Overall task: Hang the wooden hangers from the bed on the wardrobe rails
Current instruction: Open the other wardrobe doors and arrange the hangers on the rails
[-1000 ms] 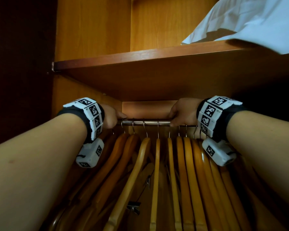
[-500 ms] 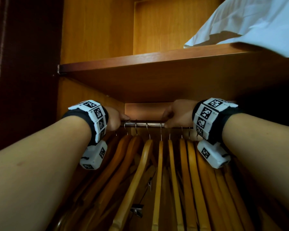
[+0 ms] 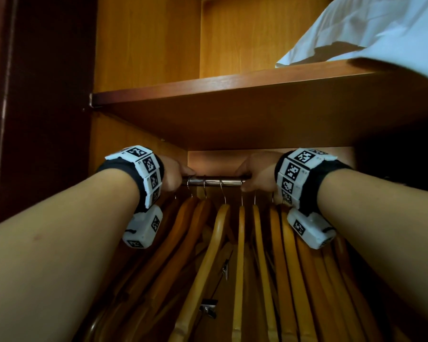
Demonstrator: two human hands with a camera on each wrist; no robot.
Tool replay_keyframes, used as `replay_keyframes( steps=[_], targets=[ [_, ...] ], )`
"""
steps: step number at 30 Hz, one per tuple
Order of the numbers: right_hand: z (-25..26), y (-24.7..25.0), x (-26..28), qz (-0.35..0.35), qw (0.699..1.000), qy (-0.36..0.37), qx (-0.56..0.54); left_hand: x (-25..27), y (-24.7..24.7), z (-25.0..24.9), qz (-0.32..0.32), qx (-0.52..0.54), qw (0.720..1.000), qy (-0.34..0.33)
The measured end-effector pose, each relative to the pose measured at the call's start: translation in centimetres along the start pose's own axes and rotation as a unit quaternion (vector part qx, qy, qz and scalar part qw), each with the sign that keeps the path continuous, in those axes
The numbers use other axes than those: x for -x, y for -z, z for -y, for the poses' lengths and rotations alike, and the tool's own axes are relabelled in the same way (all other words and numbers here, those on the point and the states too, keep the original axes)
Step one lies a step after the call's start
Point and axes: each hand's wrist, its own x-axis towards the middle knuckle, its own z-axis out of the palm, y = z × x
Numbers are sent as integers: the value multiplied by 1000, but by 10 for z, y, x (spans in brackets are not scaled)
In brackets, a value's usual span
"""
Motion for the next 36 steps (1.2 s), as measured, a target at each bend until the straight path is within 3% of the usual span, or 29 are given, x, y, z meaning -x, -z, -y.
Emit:
replay_keyframes(
  steps=[7,11,17,36],
  targets=[
    [3,-4,-9,-16,1000,-13,5,-4,-2,0,21,-17,1000,12],
    [5,-3,-10,-10,1000,-23,11,4,-1,-2,-15,-20,1000,3],
    [18,0,-8,-40,999,11,-34,8,-1,-2,-12,-2,1000,6],
    [26,1,-10,1,999,22,-37,4,0,-3,23,-12,1000,10]
  ],
)
